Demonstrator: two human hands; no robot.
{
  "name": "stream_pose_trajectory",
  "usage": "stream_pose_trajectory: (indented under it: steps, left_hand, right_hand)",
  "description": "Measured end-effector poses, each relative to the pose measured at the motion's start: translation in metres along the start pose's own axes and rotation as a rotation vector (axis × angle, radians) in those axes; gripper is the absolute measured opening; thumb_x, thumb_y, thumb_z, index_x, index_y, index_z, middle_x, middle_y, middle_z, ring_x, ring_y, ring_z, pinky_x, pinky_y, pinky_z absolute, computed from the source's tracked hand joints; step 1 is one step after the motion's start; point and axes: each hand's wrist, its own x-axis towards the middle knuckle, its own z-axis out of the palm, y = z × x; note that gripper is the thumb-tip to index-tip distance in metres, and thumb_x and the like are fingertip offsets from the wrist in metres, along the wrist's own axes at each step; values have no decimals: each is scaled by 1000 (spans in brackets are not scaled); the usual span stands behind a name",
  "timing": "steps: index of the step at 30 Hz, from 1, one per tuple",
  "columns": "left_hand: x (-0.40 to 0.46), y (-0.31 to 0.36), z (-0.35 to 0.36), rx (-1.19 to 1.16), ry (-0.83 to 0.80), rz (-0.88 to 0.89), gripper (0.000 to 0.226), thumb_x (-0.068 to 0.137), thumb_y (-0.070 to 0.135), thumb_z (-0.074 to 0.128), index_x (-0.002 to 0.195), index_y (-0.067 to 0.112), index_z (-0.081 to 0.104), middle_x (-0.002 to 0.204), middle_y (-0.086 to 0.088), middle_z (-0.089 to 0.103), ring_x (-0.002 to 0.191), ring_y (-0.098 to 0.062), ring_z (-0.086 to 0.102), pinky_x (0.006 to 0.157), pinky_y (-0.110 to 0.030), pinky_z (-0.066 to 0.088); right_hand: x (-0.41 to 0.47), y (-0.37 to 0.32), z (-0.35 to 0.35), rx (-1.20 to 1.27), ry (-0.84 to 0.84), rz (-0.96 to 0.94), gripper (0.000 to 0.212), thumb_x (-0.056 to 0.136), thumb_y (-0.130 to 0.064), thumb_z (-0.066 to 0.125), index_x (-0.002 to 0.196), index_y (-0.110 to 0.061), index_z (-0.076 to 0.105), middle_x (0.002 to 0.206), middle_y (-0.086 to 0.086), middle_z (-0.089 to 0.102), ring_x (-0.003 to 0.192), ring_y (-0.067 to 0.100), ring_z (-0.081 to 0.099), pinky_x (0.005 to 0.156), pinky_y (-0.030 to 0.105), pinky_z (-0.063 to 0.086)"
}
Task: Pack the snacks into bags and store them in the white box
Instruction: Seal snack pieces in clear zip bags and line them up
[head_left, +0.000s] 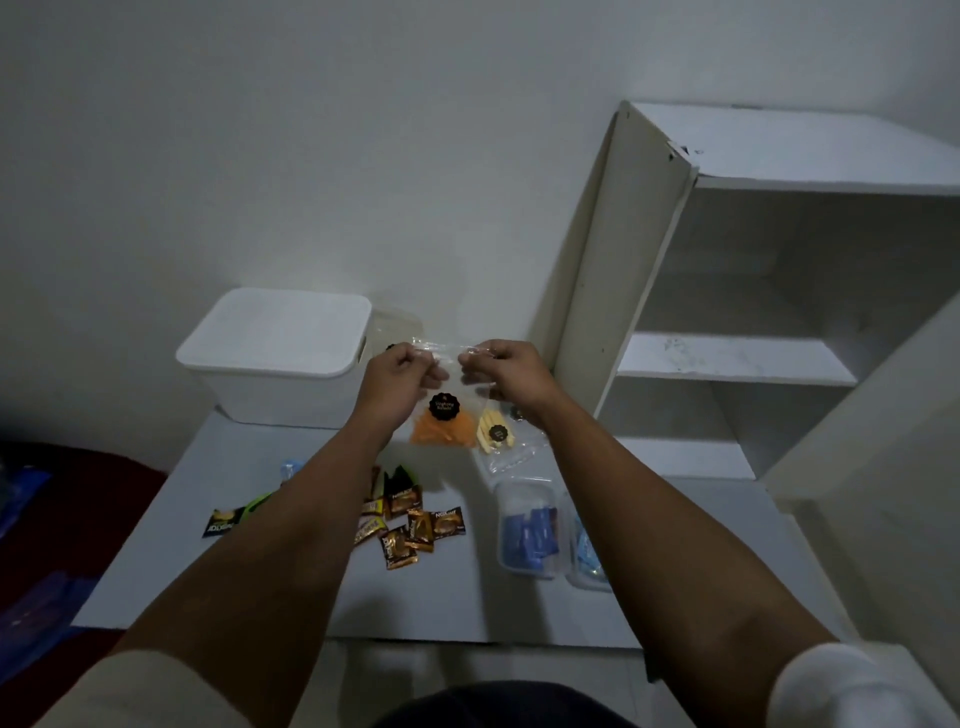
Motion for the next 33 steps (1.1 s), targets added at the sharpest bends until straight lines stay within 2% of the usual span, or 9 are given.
stream_pose_trajectory:
  steps: [5,9,12,14,16,20,25,29,33]
  left_hand:
    - [19,5,-33,-55,-86,-13,24,105,23,48,90,12,63,91,-14,76,75,-19,67,83,-38,57]
    - [42,-2,-62,20,-89,30,27,105,24,48,91,5,63,87,-11,76,75,-18,66,83,-38,57]
    - [52,-5,-83,4,-104,22,29,103,25,52,98,0,66,87,-10,77,74,-15,67,82,-35,58]
    - [56,-8,-95,-37,-125,-3,28,100,28,58,101,3,70,87,-8,78,75,-14,67,80,-32,59]
    - [60,-13,-107,-48,-165,-28,24,97,29,64,100,7,73,88,-5,79,76,-13,68,80,-33,60]
    - [72,-21,-125,-48,-213,-12,20,97,24,64,94,7,74,86,-3,79,76,-13,66,82,-34,59]
    - [76,-25,-135,-75,-214,-19,20,97,25,63,95,9,74,85,-1,79,78,-13,66,81,-32,57]
    - [80,-29,-139,-165,-200,-40,20,101,23,55,95,13,72,88,-4,80,81,-15,70,84,-35,57]
    - [89,-29,-143,-137,-187,-8,25,104,21,49,92,11,69,87,-6,78,80,-17,69,78,-32,55]
  right_hand:
    - [13,-7,37,99,33,45,8,87,-23,79,84,-19,73,89,8,76,90,24,76,84,41,56]
    - [24,-10,65,186,103,44,10,93,-23,72,94,-13,73,91,6,76,95,27,76,86,41,58]
    - [30,-13,89,166,167,31,17,95,-21,70,100,-5,70,86,5,73,88,20,75,83,37,57]
    - [33,-16,105,144,195,28,28,96,-19,69,109,6,67,86,6,72,81,15,75,81,34,56]
    - [34,-18,120,135,202,21,31,96,-19,69,110,9,66,85,7,73,77,12,74,80,33,56]
    - [33,-14,140,205,234,12,27,94,-25,72,103,1,71,89,7,76,82,17,74,85,39,56]
    - [32,-9,154,228,279,-22,15,96,-21,68,91,-8,64,86,8,71,81,16,72,79,35,53]
    - [39,-14,156,248,349,-15,13,95,-20,69,87,-12,64,85,7,72,79,18,72,76,36,52]
    - [48,-17,156,235,346,6,15,95,-26,69,93,-11,72,88,5,75,84,20,73,81,39,55]
